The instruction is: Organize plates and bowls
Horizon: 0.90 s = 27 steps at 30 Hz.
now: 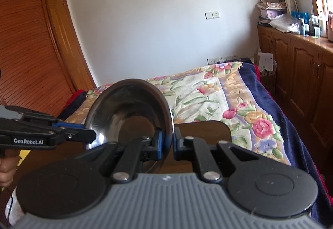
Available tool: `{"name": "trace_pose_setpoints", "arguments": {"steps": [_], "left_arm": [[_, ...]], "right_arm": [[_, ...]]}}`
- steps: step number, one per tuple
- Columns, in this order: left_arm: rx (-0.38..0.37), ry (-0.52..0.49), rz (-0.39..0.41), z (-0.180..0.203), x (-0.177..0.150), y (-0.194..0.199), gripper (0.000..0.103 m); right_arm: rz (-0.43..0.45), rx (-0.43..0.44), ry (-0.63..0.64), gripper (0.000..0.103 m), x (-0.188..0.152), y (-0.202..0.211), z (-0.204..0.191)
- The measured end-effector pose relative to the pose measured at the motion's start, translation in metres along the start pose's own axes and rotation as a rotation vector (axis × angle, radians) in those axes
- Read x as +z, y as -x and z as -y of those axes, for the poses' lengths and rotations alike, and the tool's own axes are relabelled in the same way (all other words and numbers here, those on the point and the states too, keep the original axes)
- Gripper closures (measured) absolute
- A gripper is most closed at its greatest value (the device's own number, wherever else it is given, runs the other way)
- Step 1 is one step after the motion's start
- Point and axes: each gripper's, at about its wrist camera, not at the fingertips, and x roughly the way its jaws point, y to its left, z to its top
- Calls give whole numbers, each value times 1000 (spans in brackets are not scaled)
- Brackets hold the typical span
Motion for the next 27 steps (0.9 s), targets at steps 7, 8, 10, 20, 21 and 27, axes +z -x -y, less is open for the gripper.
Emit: {"name": "trace_pose_setpoints", "arguments": {"steps": [7, 8, 10, 20, 21, 27], "left_arm": [[-1, 3, 32, 1, -12, 30, 87], [-1, 3, 36, 2, -14, 34, 87], [-1, 4, 44, 3, -19, 42, 87], [-3, 15, 68, 7, -48, 74, 86], [-2, 17, 70, 7, -50, 77, 86], [3, 28, 78, 9, -67, 90, 86]], "right_arm": [[23, 1, 32, 91, -2, 18, -17], [26, 1, 35, 91, -3, 21, -20], [30, 1, 39, 91, -5, 26, -24], [38, 3, 86, 91, -16, 49, -47], [38, 4, 90, 91, -17, 50, -49], [37, 9, 120, 91, -25, 60, -60]]}}
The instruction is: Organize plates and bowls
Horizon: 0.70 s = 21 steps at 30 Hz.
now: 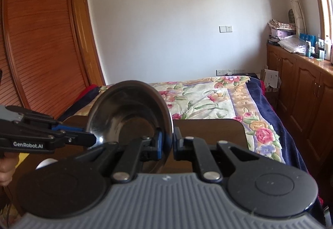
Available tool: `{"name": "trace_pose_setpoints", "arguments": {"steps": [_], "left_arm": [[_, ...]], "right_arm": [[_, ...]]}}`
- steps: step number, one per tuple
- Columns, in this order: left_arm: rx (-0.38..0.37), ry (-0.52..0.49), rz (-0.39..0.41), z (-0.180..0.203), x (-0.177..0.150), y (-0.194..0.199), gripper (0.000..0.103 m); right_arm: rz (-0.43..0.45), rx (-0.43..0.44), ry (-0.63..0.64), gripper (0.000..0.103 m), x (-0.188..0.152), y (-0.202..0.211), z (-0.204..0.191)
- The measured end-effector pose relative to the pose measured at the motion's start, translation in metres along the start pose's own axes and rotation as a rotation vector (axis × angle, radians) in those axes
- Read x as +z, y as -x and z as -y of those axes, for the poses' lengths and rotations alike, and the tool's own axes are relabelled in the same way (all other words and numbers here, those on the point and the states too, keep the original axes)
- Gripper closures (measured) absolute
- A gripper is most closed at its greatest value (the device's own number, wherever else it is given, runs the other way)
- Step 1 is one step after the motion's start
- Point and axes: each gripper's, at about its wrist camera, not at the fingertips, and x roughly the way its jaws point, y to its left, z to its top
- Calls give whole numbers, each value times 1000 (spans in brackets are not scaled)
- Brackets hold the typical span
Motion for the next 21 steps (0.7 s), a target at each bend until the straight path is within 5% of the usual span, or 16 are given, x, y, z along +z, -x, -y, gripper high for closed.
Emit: {"name": "trace_pose_setpoints", "arguments": {"steps": [21], "left_arm": [[28, 73, -12, -9, -62, 22, 86]], "right_arm": [[-67, 46, 32, 91, -36, -2, -30]]}}
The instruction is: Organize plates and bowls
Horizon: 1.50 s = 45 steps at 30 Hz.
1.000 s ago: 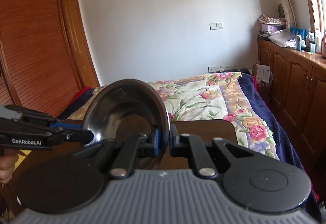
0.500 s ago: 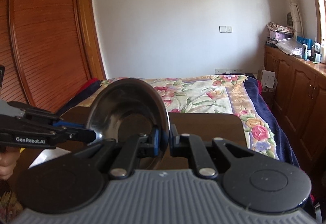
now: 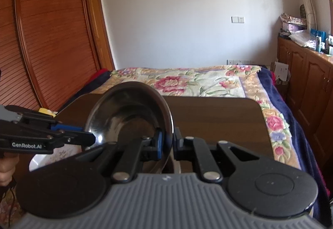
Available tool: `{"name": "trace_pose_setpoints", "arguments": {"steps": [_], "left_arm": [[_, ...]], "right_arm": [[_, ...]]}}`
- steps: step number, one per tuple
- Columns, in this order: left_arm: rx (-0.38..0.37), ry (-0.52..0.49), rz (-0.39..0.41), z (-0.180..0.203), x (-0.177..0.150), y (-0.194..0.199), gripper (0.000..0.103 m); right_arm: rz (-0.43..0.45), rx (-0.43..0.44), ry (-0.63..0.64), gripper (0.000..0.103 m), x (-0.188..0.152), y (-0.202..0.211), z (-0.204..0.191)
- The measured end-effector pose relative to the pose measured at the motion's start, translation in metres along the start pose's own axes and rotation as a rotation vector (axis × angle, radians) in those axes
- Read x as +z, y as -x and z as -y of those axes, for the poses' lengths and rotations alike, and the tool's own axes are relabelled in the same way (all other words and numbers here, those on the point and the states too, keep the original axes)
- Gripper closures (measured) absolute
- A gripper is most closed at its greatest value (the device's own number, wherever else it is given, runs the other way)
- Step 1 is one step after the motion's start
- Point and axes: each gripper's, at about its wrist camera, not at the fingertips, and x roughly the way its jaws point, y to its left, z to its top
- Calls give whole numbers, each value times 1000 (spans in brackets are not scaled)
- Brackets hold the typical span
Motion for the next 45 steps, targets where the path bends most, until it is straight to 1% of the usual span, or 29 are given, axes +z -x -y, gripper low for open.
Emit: {"name": "trace_pose_setpoints", "arguments": {"steps": [6, 16, 19, 31, 38, 40, 42, 44, 45], "left_arm": [[-2, 22, -18, -6, -12, -4, 86], [16, -8, -21, -6, -23, -4, 86], [12, 1, -30, -10, -27, -5, 86], [16, 27, -63, -19, -33, -17, 86], [14, 13, -61, -16, -34, -19, 86], [15, 14, -58, -16, -34, -19, 86], [18, 12, -50, -15, -34, -19, 82], [19, 12, -41, -16, -37, -17, 82], [18, 18, -37, -17, -37, -15, 82]], "right_arm": [[-31, 13, -9, 91, -12, -9, -3], [-56, 36, -15, 91, -22, -12, -8], [-61, 37, -3, 91, -26, -13, -11], [-74, 34, 35, 91, -29, -22, -16], [-80, 33, 34, 89, -32, -26, -14], [-78, 31, 36, 89, -32, -26, -14], [-77, 26, 47, 89, -32, -26, -15], [-76, 25, 61, 87, -32, -27, -18], [-72, 25, 66, 82, -32, -27, -18]]}}
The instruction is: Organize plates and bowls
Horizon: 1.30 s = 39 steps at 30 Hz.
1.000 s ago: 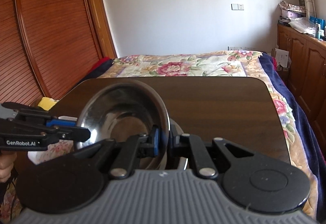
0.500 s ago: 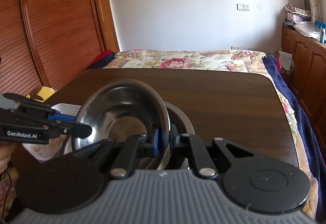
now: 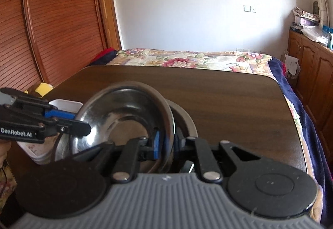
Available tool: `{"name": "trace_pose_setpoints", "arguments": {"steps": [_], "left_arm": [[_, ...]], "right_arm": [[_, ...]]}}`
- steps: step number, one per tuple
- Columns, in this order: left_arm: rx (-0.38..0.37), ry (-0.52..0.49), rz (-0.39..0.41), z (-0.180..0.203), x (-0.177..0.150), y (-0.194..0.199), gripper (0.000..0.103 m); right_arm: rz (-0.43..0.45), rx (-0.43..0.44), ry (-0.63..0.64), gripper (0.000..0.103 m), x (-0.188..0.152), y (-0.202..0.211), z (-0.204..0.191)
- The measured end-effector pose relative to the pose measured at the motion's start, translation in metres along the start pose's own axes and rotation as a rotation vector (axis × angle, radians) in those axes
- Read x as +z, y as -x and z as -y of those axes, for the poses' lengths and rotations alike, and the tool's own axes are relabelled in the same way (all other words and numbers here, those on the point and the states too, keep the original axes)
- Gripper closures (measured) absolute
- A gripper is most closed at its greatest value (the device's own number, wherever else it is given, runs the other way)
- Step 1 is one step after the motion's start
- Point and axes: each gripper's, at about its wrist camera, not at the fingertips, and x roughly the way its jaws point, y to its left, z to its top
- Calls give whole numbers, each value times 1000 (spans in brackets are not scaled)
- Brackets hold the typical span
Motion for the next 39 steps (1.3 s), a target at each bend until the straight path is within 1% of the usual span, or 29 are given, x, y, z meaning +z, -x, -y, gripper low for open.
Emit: {"name": "trace_pose_setpoints", "arguments": {"steps": [2, 4, 6, 8, 9, 11, 12, 13, 15, 16, 17, 18, 19, 21, 22, 23, 24, 25, 26, 29, 30, 32, 34, 39], "left_arm": [[-1, 3, 10, 0, 2, 2, 79], [8, 1, 24, 0, 2, 6, 78], [11, 4, 42, -1, 3, 9, 75], [20, 8, 68, 0, 3, 14, 66], [28, 6, 83, 1, 3, 17, 64], [49, 5, 115, 1, 2, 21, 53], [56, 6, 129, 1, 2, 22, 50], [61, 10, 142, 1, 1, 23, 44], [72, 25, 168, 1, -1, 25, 37], [77, 33, 180, 0, -1, 25, 30], [86, 39, 196, 0, -3, 25, 26], [96, 42, 213, 0, -6, 25, 17], [110, 43, 233, 1, -9, 25, 14], [129, 41, 254, 1, -13, 25, 14], [139, 44, 259, 1, -15, 23, 12], [145, 43, 264, 2, -17, 22, 10], [149, 46, 269, 3, -19, 20, 7], [156, 52, 274, 4, -22, 19, 4], [160, 55, 280, 5, -24, 19, 4], [158, 57, 290, 3, -27, 17, 2], [159, 61, 289, 3, -28, 16, 2], [157, 65, 287, 3, -30, 16, 2], [149, 61, 276, 4, -32, 15, 2], [131, 45, 236, 4, -34, 12, 11]], "right_arm": [[8, 5, 6, 73, 1, 1, -1], [12, 8, 1, 72, 2, 2, 0], [25, 8, -6, 72, 4, 4, 2], [47, 5, -6, 72, 5, 8, 3], [60, 0, 1, 72, 5, 10, 3], [87, -13, 1, 71, 6, 15, 3], [99, -15, -6, 70, 5, 17, 4], [114, -20, -18, 69, 4, 20, 5], [135, -32, -30, 64, 0, 24, 7], [144, -40, -31, 63, -2, 24, 8], [156, -51, -30, 61, -5, 25, 8], [167, -64, -32, 54, -8, 26, 9], [174, -73, -36, 50, -10, 26, 9], [188, -81, -51, 44, -15, 27, 10], [193, -83, -60, 42, -18, 28, 11], [199, -85, -70, 34, -20, 28, 11], [203, -87, -77, 23, -22, 28, 11], [209, -92, -82, 18, -24, 27, 11], [216, -99, -83, 12, -26, 27, 11], [226, -127, -65, 9, -31, 26, 7], [227, -133, -62, 5, -33, 25, 6], [231, -135, -58, 1, -36, 24, 5], [228, -130, -59, 0, -37, 21, 4], [208, -113, -72, 0, -39, 14, 6]]}}
